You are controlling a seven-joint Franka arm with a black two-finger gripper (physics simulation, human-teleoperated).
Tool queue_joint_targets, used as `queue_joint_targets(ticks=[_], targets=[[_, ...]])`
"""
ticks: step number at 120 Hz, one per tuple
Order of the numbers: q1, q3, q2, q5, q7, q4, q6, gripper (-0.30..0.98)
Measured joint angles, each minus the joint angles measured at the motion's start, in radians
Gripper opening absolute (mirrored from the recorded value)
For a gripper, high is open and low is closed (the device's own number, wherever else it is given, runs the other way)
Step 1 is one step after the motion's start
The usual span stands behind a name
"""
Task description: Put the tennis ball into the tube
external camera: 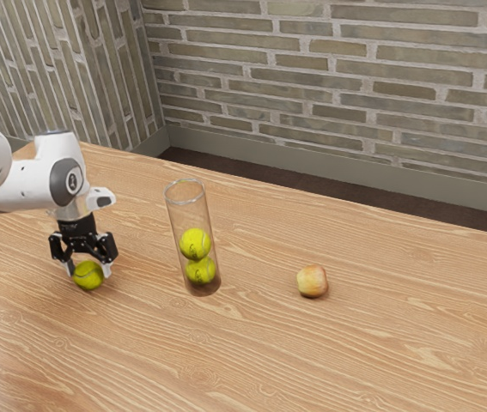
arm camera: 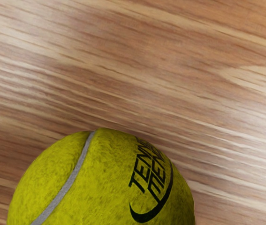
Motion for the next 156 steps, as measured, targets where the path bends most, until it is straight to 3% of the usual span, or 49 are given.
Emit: queue_joint_targets(ticks=[52, 91, 115, 145, 156], targets=[[0.002, 0.007, 0.044, -0.028, 0.043, -0.001, 0.015, 0.65], [-0.013, 0.018, 0.035, -0.027, 0.058, 0.002, 0.021, 0.40], [-0.066, 0.034, -0.101, 0.000, 0.058, -0.028, 0.009, 0.36], [-0.108, 0.029, -0.319, 0.111, 0.048, -0.025, -0.069, 0.35], [-0.126, 0.007, -0.345, 0.139, 0.043, 0.055, -0.118, 0.34]])
